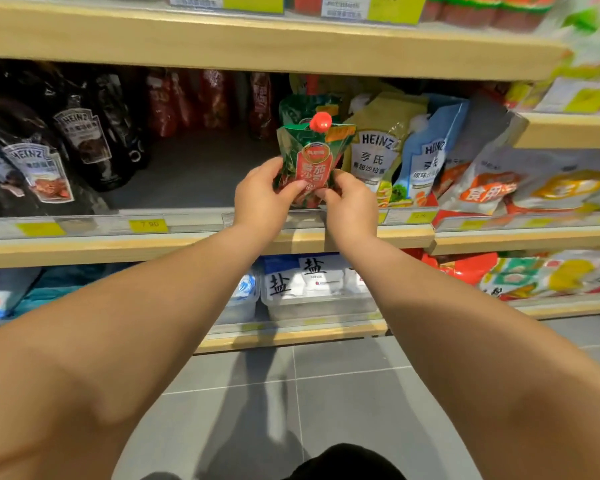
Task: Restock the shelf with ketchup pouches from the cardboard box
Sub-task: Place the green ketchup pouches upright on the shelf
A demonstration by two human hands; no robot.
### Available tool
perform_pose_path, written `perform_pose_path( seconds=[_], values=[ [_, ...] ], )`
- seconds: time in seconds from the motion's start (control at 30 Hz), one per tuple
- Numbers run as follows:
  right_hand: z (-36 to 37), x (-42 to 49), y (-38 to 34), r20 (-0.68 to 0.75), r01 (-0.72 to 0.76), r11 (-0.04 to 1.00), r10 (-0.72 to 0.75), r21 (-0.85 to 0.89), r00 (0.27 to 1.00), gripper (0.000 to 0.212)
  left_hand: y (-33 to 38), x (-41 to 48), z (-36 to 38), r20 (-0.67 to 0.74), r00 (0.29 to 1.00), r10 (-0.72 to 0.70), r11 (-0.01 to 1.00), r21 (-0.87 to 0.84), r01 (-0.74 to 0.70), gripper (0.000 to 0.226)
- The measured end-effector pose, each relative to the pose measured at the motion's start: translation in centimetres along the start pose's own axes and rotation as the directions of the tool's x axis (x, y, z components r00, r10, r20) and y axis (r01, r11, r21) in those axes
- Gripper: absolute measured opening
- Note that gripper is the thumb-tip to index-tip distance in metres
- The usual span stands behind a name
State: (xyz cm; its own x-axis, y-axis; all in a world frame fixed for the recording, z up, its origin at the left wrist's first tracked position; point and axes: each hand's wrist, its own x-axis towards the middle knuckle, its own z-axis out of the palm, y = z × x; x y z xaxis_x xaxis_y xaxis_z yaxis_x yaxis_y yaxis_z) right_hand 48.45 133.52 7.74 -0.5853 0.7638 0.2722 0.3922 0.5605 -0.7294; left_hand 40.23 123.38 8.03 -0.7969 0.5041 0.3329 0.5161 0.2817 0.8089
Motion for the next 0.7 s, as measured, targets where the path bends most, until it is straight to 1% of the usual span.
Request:
perform_pose_path(
  seconds=[0.13, 0.27, 0.33, 0.4, 0.47, 0.5, 0.57, 0.63, 0.7],
  values=[
    [0.7, 0.9, 0.8, 0.016, 0.015, 1.0, -0.015, -0.024, 1.0, 0.018, -0.8, 0.7, 0.7, -0.033, 0.999, 0.001, 0.996, 0.087, 0.002, 0.031],
    [1.3, 1.8, 1.3, 0.042, 0.007, 0.997, -0.004, -0.076, 0.999, 0.019, -1.3, 1.5, 1.2, -0.035, 0.999, -0.016, 0.989, 0.149, 0.021, 0.037],
    [1.5, 2.1, 1.2, 0.057, 0.003, 0.995, 0.002, -0.096, 0.998, 0.025, -1.3, 1.8, 1.4, -0.045, 0.998, -0.05, 0.988, 0.146, 0.056, 0.043],
    [1.7, 2.2, 1.1, 0.044, -0.01, 0.997, 0.014, -0.079, 0.999, 0.033, -1.4, 1.9, 1.3, -0.079, 0.992, -0.102, 0.99, 0.089, 0.109, 0.05],
    [1.6, 1.8, 1.3, 0.041, -0.003, 0.999, 0.004, -0.038, 0.999, 0.033, -1.7, 1.7, 0.9, -0.083, 0.989, -0.119, 0.992, 0.027, 0.122, 0.045],
    [1.4, 1.6, 1.4, 0.057, 0.028, 0.999, -0.026, -0.034, 0.998, 0.028, -1.9, 1.5, 0.7, -0.065, 0.994, -0.091, 0.995, 0.039, 0.093, 0.038],
    [1.0, 1.2, 1.9, 0.106, 0.099, 0.993, -0.092, -0.063, 0.99, 0.013, -2.3, 1.2, 0.5, -0.006, 1.0, 0.002, 0.989, 0.148, -0.001, 0.024],
    [0.8, 1.1, 2.1, 0.148, 0.143, 0.985, -0.127, -0.102, 0.981, 0.005, -2.5, 1.1, 0.3, 0.045, 0.998, 0.054, 0.967, 0.248, -0.064, 0.024],
    [0.7, 1.3, 2.0, 0.174, 0.147, 0.981, -0.124, -0.125, 0.977, 0.007, -2.5, 1.4, 0.1, 0.079, 0.994, 0.075, 0.949, 0.299, -0.095, 0.027]
  ],
)
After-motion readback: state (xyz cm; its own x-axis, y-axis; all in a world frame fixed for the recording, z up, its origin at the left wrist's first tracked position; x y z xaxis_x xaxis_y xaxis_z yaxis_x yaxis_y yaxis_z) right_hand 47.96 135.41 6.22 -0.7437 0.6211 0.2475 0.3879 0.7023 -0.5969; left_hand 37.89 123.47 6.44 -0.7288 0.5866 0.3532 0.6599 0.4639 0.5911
